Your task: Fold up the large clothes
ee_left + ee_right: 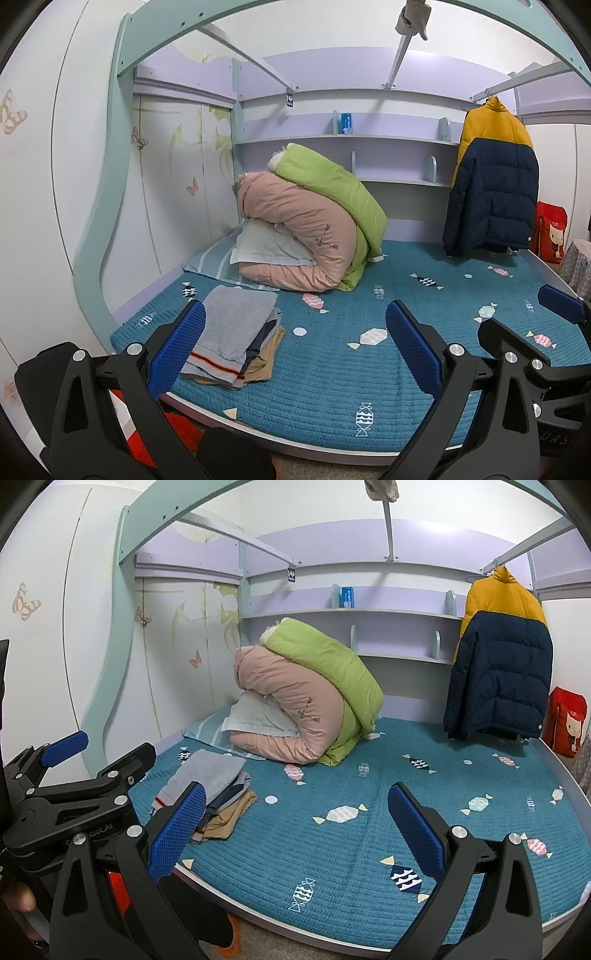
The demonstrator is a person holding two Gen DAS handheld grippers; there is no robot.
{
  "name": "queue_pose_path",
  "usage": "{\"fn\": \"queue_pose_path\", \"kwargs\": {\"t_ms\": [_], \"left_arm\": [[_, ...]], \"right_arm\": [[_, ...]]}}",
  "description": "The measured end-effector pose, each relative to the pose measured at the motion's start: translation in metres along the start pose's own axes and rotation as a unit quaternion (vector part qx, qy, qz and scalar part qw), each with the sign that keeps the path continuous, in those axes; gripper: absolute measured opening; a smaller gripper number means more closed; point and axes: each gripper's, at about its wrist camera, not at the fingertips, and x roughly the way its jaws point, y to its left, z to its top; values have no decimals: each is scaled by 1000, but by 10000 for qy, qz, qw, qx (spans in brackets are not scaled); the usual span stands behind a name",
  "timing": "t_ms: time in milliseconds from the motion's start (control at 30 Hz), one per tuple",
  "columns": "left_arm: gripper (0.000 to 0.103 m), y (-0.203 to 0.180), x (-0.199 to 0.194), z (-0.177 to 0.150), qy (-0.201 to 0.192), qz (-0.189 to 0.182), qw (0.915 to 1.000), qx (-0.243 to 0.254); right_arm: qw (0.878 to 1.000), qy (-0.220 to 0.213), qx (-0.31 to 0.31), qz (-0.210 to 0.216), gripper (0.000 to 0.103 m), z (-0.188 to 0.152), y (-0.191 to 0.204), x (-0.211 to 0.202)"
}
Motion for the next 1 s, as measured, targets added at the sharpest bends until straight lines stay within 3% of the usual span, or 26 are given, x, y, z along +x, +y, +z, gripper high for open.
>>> {"fn": "queue_pose_path", "kwargs": {"t_ms": [533,733,1000], "left_arm": [[98,43,102,-7,434,-236,9986,-199],[98,79,150,-13,709,-138,9966,-389],[98,155,224,-43,1280,315,9879,-819]], "right_arm": [[9980,567,-206,-207,95,9,24,96],[9957,878,-275,-114,95,8,49,147],[9874,1464,-447,398,95,-1,102,240]]}}
